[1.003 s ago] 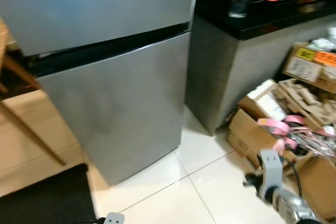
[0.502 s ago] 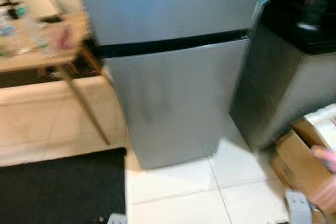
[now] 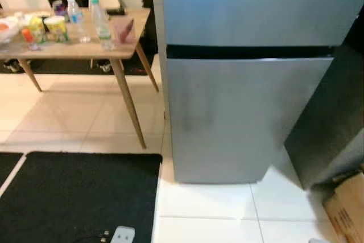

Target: Restocking fridge

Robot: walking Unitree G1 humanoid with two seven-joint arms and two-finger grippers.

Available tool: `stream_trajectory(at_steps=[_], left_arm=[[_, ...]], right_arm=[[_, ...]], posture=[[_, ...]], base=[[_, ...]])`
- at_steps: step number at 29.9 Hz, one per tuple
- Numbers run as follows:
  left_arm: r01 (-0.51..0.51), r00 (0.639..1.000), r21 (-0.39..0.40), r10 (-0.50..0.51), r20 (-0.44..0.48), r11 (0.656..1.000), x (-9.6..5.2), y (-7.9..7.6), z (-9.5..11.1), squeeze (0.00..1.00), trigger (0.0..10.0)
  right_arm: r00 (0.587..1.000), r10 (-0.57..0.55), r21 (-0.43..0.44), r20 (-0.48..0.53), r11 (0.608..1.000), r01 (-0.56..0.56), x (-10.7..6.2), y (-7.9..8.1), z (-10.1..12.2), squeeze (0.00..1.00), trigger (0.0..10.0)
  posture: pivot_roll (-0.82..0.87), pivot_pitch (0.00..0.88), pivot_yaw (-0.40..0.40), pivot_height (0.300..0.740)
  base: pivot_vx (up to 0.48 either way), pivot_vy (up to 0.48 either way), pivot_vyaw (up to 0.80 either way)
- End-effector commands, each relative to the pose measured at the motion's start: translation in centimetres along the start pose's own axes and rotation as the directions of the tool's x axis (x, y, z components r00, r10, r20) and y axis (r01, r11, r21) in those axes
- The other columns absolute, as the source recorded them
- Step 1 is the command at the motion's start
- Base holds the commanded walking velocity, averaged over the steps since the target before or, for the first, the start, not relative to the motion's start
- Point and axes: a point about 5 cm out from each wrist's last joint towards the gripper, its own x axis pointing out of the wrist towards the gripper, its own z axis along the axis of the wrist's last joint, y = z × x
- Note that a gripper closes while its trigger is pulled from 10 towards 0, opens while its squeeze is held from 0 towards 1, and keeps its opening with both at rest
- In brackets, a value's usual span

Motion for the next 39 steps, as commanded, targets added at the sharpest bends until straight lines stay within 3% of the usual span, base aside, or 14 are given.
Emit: stream_trajectory(at_steps=[1,12,28,39], left_arm=[[0.007,0.999,0.010,-0.006,-0.038,1.000,-0.1,-0.3,-1.2,0.00,10.0],[0.009,0.999,0.012,-0.009,-0.031,1.000,-0.1,-0.4,-0.9,0.00,10.0],[0.018,0.999,0.025,-0.017,-0.043,1.000,-0.1,-0.5,-1.1,0.00,10.0],[0.024,0.999,0.029,-0.022,-0.046,0.999,-0.1,-0.5,-1.2,0.00,10.0]], right_arm=[[1.000,-0.007,-0.003,0.007,1.000,0.007,0.0,-0.2,0.4,0.00,10.0],[0.999,-0.026,-0.012,0.028,1.000,0.026,0.0,-0.3,1.0,0.00,10.0],[0.996,-0.082,-0.013,0.017,0.997,0.082,0.0,-0.7,0.6,0.00,10.0],[0.993,-0.075,0.022,0.092,0.997,0.074,0.2,-0.4,3.0,0.00,10.0]], posture=[[-0.05,0.036,-0.019,0.740],[-0.05,0.037,-0.016,0.740],[-0.05,0.042,-0.018,0.740],[-0.06,0.043,-0.016,0.740]], base=[[0.000,0.000,0.76],[0.000,0.000,0.75],[0.000,0.000,0.00],[0.207,0.000,0.00]])
